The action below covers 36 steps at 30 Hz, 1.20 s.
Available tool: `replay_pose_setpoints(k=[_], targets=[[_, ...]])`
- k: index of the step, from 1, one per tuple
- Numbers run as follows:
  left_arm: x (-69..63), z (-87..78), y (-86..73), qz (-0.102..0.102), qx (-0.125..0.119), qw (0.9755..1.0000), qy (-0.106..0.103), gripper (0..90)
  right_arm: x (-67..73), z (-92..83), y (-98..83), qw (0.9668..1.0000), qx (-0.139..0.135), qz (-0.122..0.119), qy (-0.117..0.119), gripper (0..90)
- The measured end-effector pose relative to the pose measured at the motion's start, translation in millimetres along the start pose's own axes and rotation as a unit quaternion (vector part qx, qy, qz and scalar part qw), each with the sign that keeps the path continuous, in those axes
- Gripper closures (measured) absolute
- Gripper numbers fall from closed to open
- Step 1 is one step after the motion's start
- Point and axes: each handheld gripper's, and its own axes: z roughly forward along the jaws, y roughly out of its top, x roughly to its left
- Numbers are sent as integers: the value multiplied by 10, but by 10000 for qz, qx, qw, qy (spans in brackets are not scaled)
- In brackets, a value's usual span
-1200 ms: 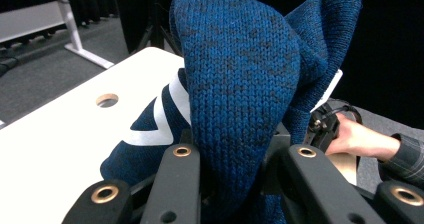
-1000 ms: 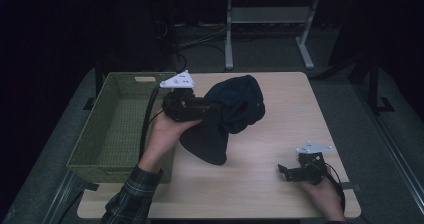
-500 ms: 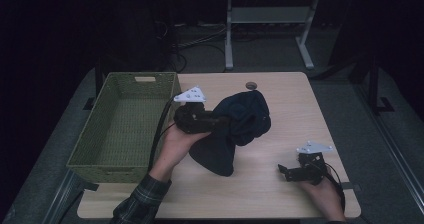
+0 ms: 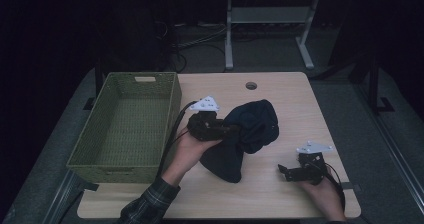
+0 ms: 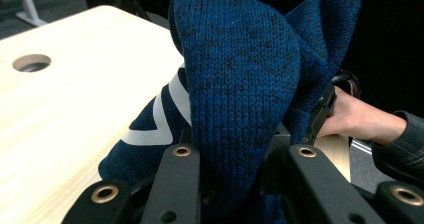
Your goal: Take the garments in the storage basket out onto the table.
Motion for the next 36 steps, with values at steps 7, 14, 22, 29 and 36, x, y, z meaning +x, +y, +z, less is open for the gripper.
replay_pose_setpoints(k=[7,14,22,29,36], targets=[[47,135,-97,-123,88,9999,-10,751,-2,0,0,10000,-5,-17,1,30],[118,311,-225,-221,313,9993,5,751,-2,2,0,10000,-1,-11,-2,31],[274,441,-383,-473,499,9976,-53,750,-3,2,-1,10000,4,-16,-15,30],[392,505,-504,-713,596,9957,-22,748,-2,2,-1,10000,8,-9,-11,31],[483,561,-594,-913,705,9933,15,745,-3,2,-1,10000,4,-15,-14,30]])
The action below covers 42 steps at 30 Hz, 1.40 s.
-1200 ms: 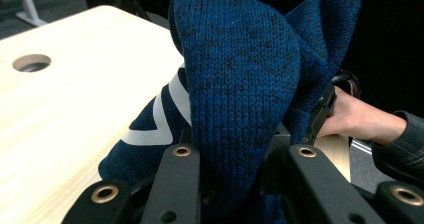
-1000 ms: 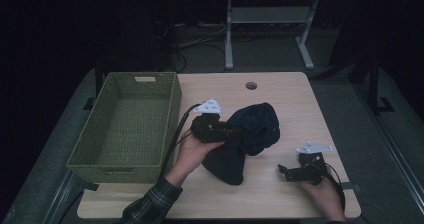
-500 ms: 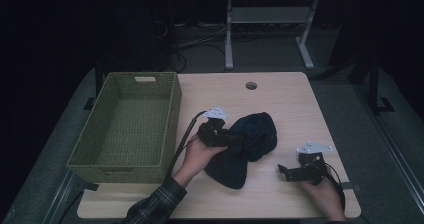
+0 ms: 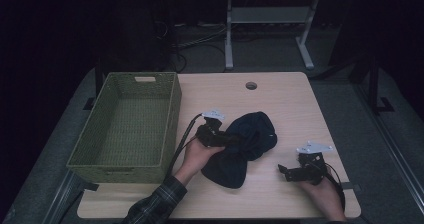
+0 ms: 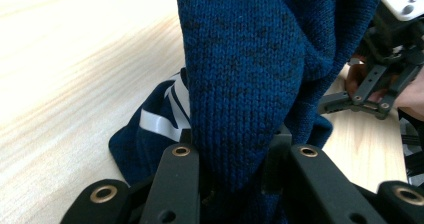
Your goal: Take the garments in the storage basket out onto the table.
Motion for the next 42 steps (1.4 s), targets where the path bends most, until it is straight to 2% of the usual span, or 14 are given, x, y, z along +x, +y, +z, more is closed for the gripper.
replay_pose_setpoints(k=[2,6,8,10,15,19,21,28,33,39,42], targets=[[26,20,-19,-31,60,10000,-41,738,0,1,0,10000,0,1,2,31],[20,27,-24,0,61,10000,13,713,0,0,0,10000,1,1,2,30],[-13,3,-3,104,61,9998,126,668,0,0,0,10000,0,1,0,30],[-20,-11,8,117,52,9998,169,607,0,0,0,10000,0,1,0,31],[-122,-153,100,408,44,9986,327,431,0,0,0,10000,3,6,3,31],[-226,-268,145,569,-30,9976,404,346,0,0,0,10000,2,3,1,30],[-305,-363,170,712,-104,9960,522,311,0,0,0,10000,0,-2,-2,31],[-434,-566,165,887,-154,9933,723,293,1,-2,0,10000,-4,-1,5,30],[-480,-719,9,824,-139,9935,779,296,0,-1,0,10000,0,1,13,31],[-507,-784,-190,795,-97,9934,816,295,0,0,0,10000,1,2,-1,30],[-526,-797,-288,786,-110,9939,765,295,1,0,0,10000,0,9,3,30]])
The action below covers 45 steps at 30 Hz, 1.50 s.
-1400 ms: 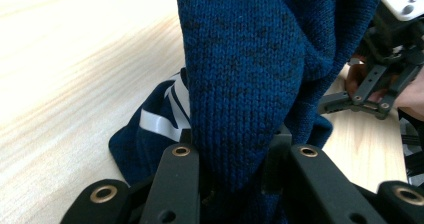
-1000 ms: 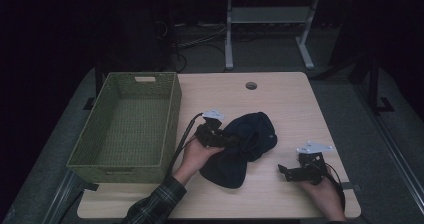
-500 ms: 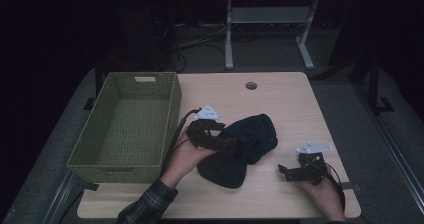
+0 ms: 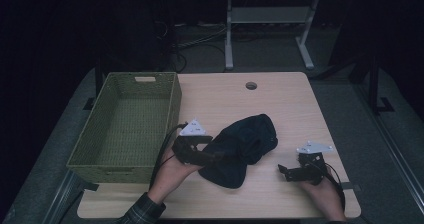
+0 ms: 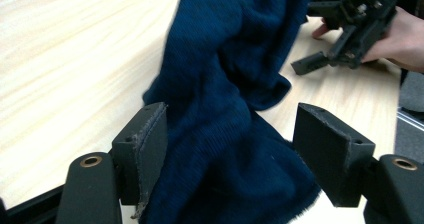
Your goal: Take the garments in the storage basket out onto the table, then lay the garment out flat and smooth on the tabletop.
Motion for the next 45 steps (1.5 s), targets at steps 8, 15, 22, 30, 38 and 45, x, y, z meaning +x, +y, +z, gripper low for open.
replay_pose_setpoints(k=[8,15,22,30,38,45], targets=[[-142,94,-245,157,181,9996,-115,348,-1,0,0,10000,2,-7,-2,31],[-152,147,-450,96,454,9989,-83,559,-1,0,0,10000,1,-8,-2,31],[-135,238,-544,39,816,9967,15,885,-1,0,0,10000,2,-7,-1,31],[-122,395,-642,36,1196,9928,29,897,5,-3,32,9999,114,-23,10,63],[-93,403,-649,-34,1199,9928,-77,898,8,-95,153,9994,148,-66,307,214],[-96,406,-651,-25,1181,9930,-64,897,-22,-316,313,9964,-227,-124,803,248]])
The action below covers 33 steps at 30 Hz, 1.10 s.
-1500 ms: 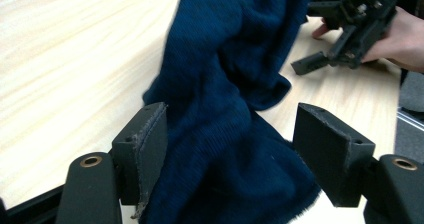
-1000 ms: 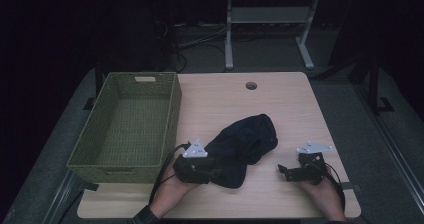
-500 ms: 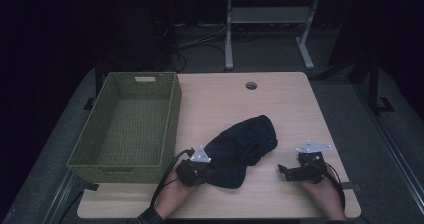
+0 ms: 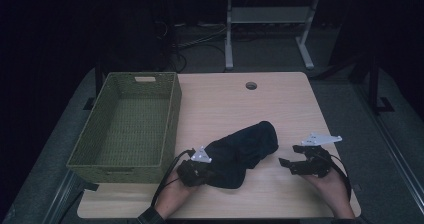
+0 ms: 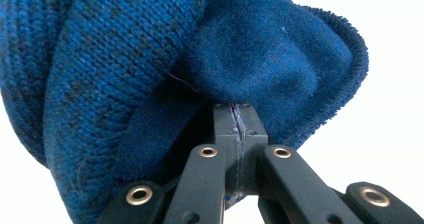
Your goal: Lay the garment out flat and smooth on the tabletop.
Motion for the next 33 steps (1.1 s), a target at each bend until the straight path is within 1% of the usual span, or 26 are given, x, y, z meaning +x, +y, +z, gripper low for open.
replay_pose_setpoints(k=[4,9,10,11,12,13,15,17,19,20,23,24,29,30,31,32,33], targets=[[0,1,0,2,-2,10000,1,896,-3,-72,89,9993,-249,-19,293,310],[-1,2,1,-1,-4,10000,5,896,-19,-24,208,9978,-347,-190,523,408],[0,2,2,-8,-3,10000,1,896,-20,-4,232,9978,-330,-238,529,431],[0,2,2,-8,-3,10000,1,896,-20,-4,232,9978,-330,-238,529,431],[1,2,2,-7,-1,10000,-2,896,-13,41,285,9974,-318,-292,570,468],[1,2,2,-8,0,10000,-4,896,-8,54,302,9973,-297,-315,593,485],[2,2,2,-3,0,10000,-7,896,1,99,344,9968,-288,-425,617,550],[2,3,2,-7,-2,10000,-6,896,8,131,368,9962,-343,-481,636,661],[1,2,2,-3,0,10000,-4,897,13,155,396,9962,-300,-511,645,729],[4,2,2,-6,0,10000,-12,896,11,157,423,9955,-291,-577,688,765],[9,1,3,14,5,10000,-8,897,25,149,505,9957,-292,-624,626,789],[10,2,4,6,6,10000,-15,897,29,150,539,9957,-325,-686,537,793],[10,2,4,5,6,10000,-12,897,21,195,684,9958,-331,-709,469,803],[14,1,4,16,8,10000,-9,897,12,206,721,9961,-291,-690,468,804],[14,1,4,16,8,10000,-9,897,12,206,721,9961,-291,-690,468,804],[16,1,4,16,7,10000,-16,897,3,215,798,9960,-349,-710,421,808],[16,1,4,23,9,10000,-20,897,-2,216,827,9961,-352,-690,431,809]])
